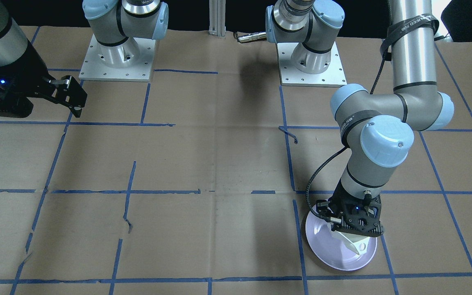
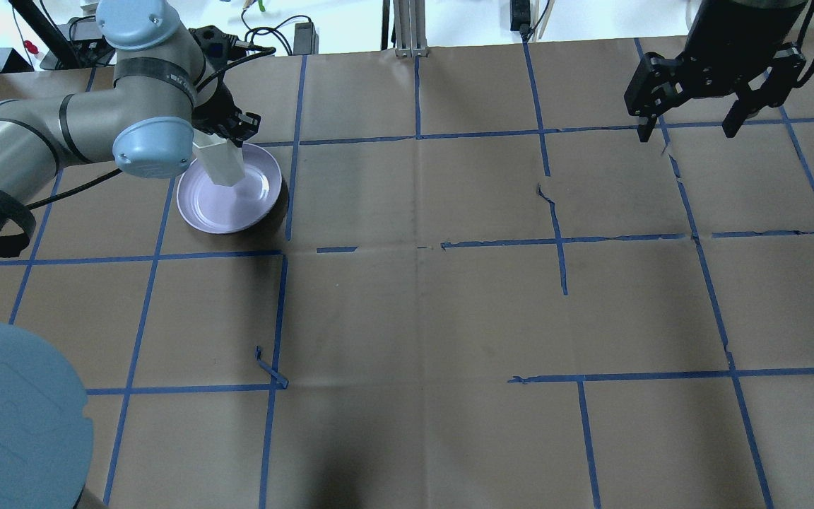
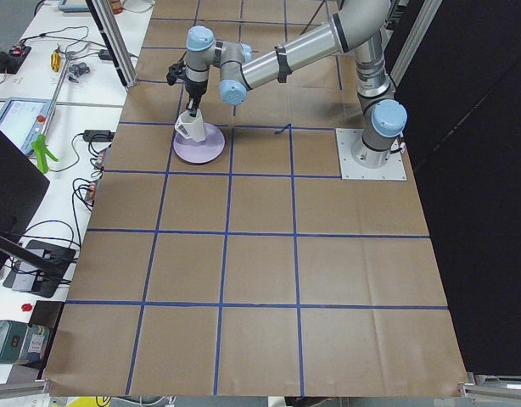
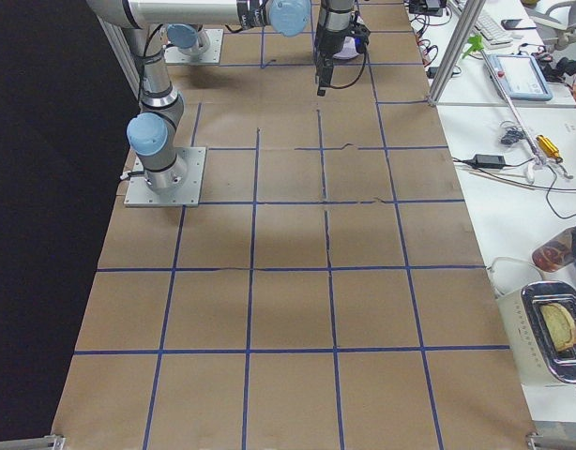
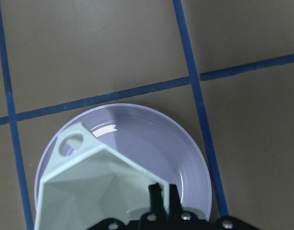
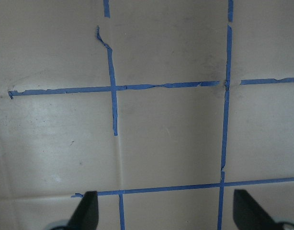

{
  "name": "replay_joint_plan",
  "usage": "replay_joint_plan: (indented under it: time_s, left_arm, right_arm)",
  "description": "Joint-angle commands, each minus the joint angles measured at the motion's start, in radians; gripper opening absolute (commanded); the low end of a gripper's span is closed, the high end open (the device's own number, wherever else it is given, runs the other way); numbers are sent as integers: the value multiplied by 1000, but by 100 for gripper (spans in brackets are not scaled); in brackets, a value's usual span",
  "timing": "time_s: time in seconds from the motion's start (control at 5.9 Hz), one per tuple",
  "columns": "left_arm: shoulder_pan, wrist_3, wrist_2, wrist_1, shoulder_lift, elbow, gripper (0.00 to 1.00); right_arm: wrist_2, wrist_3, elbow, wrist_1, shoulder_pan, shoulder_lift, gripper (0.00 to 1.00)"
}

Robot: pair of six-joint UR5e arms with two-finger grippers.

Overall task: Flip cup and place on plate
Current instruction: 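Carry the upright mug over the lavender plate and lower it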

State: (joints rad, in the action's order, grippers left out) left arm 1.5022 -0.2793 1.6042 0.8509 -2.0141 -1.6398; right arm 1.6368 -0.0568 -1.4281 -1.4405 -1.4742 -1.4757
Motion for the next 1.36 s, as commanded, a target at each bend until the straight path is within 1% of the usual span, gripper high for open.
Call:
replay_joint_plan:
  time_s: [0.0,0.17,0.34,0.51,0.68,0.85,1.02,1.19]
  left_arm:
    - [-2,-15,14,-3,-2,-38,0]
    - [-6,-24,14,-28,-3,-40,0]
    - [-7,-23,16,-102,-23,-40,0]
    - [-7,-23,19,-110,-29,-40,30]
    - [-8,-21,20,-101,-29,-34,74]
    - [-13,-21,20,-35,-16,-8,99]
    - [-16,-21,49,65,6,32,99]
    - [-16,-21,60,246,71,93,99]
  right_arm:
    - [0,0,0,0,0,0,100]
    - [0,0,0,-1,0,0,100]
    - [0,0,0,0,0,0,100]
    - [0,0,0,0,0,0,100]
    - [0,0,0,-1,0,0,100]
    - [0,0,0,0,0,0,100]
    - [0,0,0,-1,0,0,100]
    - [0,0,0,-1,0,0,100]
